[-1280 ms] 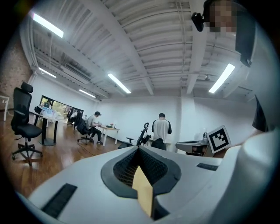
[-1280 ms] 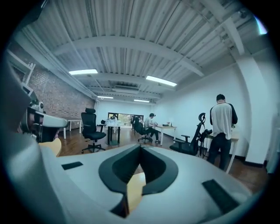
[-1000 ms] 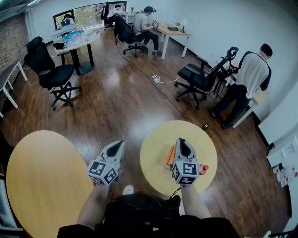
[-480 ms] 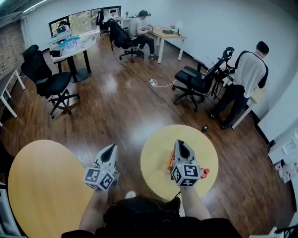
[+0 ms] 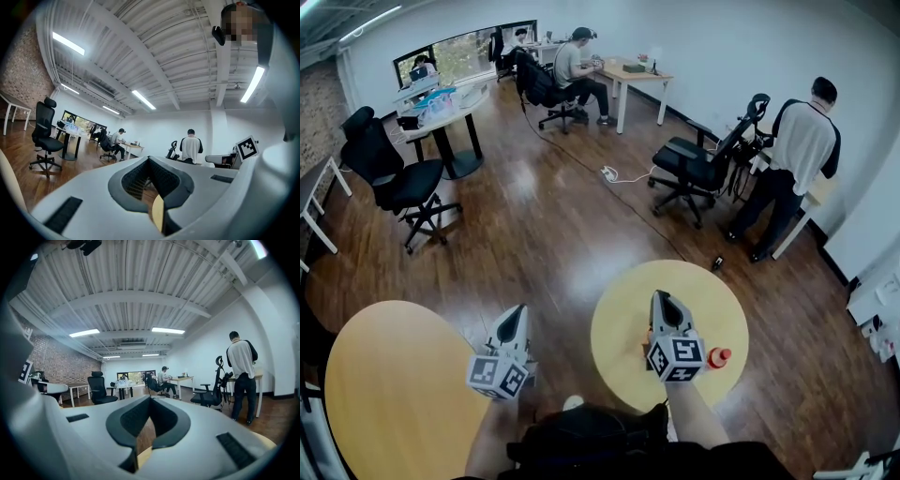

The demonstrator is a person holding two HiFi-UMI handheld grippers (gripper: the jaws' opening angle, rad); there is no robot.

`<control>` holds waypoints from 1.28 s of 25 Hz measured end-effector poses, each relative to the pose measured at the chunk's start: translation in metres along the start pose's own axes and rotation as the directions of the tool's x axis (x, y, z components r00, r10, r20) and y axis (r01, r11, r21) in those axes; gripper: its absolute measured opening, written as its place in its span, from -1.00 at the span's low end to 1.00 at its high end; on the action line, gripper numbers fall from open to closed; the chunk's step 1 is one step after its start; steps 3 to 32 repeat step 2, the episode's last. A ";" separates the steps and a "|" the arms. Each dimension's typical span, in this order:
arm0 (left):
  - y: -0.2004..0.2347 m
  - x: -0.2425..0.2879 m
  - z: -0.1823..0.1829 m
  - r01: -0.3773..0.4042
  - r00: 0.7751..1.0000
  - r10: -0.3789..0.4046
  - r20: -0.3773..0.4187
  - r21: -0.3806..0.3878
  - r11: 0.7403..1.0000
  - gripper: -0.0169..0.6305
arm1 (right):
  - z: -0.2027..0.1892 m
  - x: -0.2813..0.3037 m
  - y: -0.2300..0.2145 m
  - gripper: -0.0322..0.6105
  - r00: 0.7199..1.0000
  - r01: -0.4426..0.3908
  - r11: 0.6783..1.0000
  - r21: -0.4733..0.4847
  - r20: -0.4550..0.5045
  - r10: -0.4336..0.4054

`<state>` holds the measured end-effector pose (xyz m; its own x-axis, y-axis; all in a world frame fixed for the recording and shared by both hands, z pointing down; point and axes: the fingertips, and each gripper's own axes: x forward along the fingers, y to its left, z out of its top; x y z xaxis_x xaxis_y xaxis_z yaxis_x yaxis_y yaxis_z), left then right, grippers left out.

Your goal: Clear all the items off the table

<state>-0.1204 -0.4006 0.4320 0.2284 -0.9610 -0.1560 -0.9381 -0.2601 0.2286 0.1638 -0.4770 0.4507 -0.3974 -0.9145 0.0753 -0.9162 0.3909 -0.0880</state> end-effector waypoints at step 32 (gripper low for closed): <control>0.005 0.001 0.001 -0.007 1.000 0.007 0.000 -0.003 1.000 -0.97 | 0.000 0.002 -0.002 -0.89 1.000 0.002 1.000 0.007 0.001 -0.002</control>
